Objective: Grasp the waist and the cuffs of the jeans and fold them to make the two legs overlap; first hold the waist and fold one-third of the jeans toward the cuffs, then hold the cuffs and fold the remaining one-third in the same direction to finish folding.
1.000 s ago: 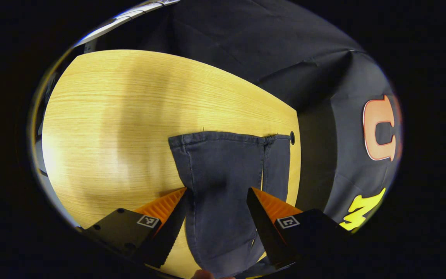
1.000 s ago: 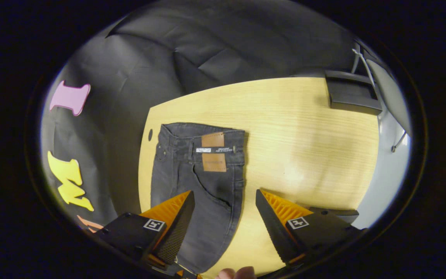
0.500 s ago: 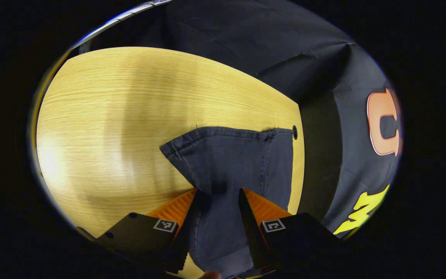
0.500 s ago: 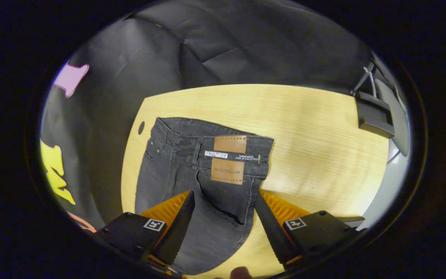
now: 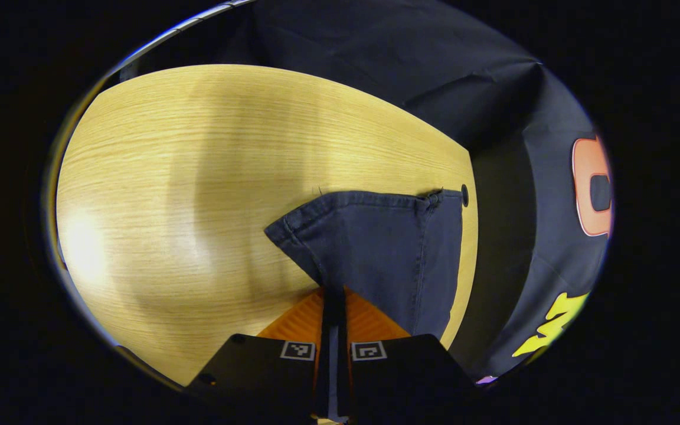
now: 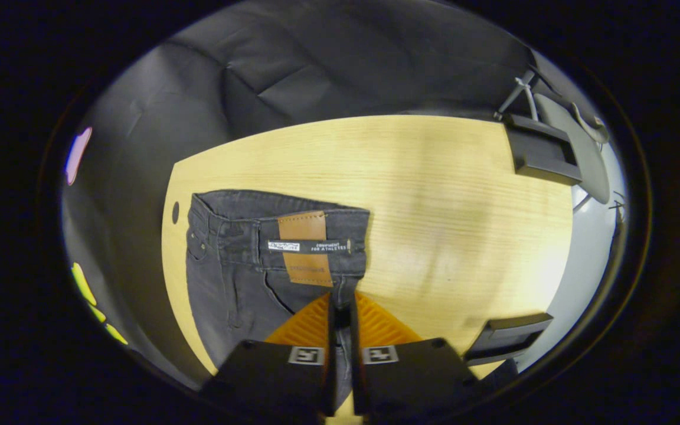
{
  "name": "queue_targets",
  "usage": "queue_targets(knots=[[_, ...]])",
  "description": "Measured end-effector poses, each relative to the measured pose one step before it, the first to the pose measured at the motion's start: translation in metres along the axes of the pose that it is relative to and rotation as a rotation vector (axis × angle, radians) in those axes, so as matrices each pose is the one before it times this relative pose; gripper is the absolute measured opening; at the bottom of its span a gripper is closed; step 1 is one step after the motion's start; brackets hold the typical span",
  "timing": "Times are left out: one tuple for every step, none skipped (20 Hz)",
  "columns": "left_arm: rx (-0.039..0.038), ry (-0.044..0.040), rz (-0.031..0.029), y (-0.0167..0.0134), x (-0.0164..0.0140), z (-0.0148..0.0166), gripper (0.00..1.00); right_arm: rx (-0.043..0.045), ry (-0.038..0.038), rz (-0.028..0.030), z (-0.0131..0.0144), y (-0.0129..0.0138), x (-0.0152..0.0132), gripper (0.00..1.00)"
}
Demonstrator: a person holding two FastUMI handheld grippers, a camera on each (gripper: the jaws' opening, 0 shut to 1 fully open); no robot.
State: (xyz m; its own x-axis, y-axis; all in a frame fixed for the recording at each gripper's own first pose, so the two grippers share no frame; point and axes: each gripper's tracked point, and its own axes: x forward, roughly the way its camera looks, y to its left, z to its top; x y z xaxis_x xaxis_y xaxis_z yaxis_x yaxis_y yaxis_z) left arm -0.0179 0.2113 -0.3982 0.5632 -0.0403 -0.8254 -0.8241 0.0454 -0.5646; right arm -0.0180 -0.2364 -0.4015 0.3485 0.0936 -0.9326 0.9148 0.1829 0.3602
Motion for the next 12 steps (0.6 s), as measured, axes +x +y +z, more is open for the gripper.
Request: queue_targets(knots=[[0.00752,0.00669,0.00599,0.00163,-0.00185,-0.00052,0.07,0.00034,0.01162,0.00687,-0.00099,0.00071,0.00025,0.05],[0.01175,0.0036,0.01157,0.0017,-0.00373,0.00149,0.07,-0.00625,0.0033,0.00783,0.00071,-0.00007,-0.00161,0.05],[0.01049,0.00238,0.00505,0.00033,-0.00165,0.00032,0.06,-0.00883,0.01071,0.0064,0.00088,0.00133,-0.00293,0.05],[0.00973,0.00093,-0.0048,-0.00361,-0.00483,0.00044,0.05,-0.01332,0.00192,0.01363,-0.00048,0.00046,-0.00122,0.05],[0.01237,-0.00095,-0.00759,-0.00697,-0.00615,-0.00077,0.05,-0.01396,0.00133,0.01041,0.00009,-0.00039,-0.00201,0.01],[0.00871,-0.00036,-0.01225,-0.00779,-0.00569,-0.0009,0.04,-0.00478,0.00176,0.01361,0.00066,0.00096,-0.0036,0.0],[0.00294,0.00186,-0.01339,-0.00816,-0.00627,-0.00088,0.04,0.00904,0.00469,0.015,-0.00078,0.00199,-0.00557,0.01],[-0.0038,0.00094,-0.01457,-0.0074,-0.00531,-0.00242,0.04,0.01819,0.00392,0.01934,-0.00069,0.00517,-0.00782,0.01],[-0.00822,0.00528,-0.00795,-0.00521,-0.00173,-0.00073,0.04,0.0123,0.00317,0.01998,-0.00393,0.00902,-0.00883,0.04],[-0.01766,0.00705,-0.00392,-0.00724,-0.0042,-0.00056,0.04,0.00411,0.0039,0.01708,-0.00164,0.0091,-0.00914,0.0],[-0.02877,0.00761,-0.00689,-0.00787,-0.00493,0.00013,0.03,0.00181,0.00597,0.02043,-0.00214,0.00885,-0.00666,0.0],[-0.03498,0.0101,-0.01398,-0.01031,-0.0043,0.00026,0.04,0.00265,0.00673,0.01784,-0.0012,0.01295,-0.00775,0.0]])
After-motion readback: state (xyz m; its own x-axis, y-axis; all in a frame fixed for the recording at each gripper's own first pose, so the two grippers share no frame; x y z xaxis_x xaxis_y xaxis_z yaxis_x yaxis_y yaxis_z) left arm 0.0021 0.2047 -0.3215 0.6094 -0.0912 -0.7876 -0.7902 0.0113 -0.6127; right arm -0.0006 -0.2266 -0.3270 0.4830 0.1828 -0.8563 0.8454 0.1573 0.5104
